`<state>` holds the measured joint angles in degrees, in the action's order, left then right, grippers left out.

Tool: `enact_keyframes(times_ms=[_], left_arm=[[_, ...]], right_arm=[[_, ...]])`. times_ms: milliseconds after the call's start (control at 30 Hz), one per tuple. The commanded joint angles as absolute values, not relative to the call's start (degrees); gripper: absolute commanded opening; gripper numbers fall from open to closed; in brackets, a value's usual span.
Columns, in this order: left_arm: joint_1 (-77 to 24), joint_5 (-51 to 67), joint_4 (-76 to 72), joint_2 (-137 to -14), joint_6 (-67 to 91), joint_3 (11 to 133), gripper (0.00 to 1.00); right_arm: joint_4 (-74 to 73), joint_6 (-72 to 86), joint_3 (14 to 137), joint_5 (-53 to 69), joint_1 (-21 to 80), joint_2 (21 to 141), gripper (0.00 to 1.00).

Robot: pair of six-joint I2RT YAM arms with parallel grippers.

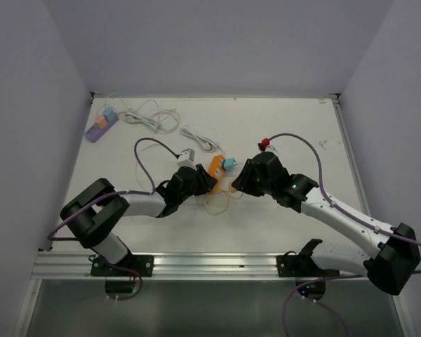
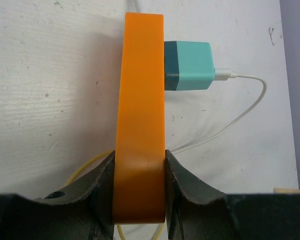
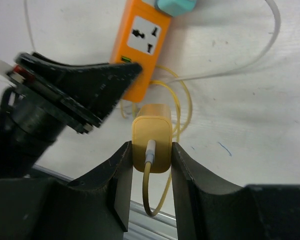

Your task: Pull the plug off the socket

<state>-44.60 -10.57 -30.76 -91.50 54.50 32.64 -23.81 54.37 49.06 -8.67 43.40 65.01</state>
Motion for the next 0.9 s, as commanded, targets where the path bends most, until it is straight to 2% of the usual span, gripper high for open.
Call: enact_keyframes(times_ms=[0,100,167,233,533,867], left_arm=[[-43.16,-13.45,-32.52,-89.38,50.8,35.33,0.0],[-42.45,-11.52,-33.92,-90.09,51.24,35.16,0.0],[-42.01,-9.51,-35.59,-90.61,52.02,34.54,0.0],[-41.66,-8.44,-36.73,-90.79,52.73,33.93,0.0],[-40.34,-1.5,-42.0,-93.68,60.01,29.1,0.0],[-38.06,9.14,-50.81,-102.04,67.5,25.13,0.0]], right_arm=[[-34.43,45.37,50.54,-5.45,43.51,63.19,0.0],[-38.56,42.29,50.63,-4.57,43.51,64.68,0.0],[-39.9,41.31,50.36,-4.48,43.51,65.74,0.07],[-41.39,40.52,50.27,-4.74,43.51,67.76,0.1],[-42.1,39.03,50.71,-4.83,43.51,71.63,0.4],[-45.18,34.98,59.67,-9.14,43.59,71.63,0.69]])
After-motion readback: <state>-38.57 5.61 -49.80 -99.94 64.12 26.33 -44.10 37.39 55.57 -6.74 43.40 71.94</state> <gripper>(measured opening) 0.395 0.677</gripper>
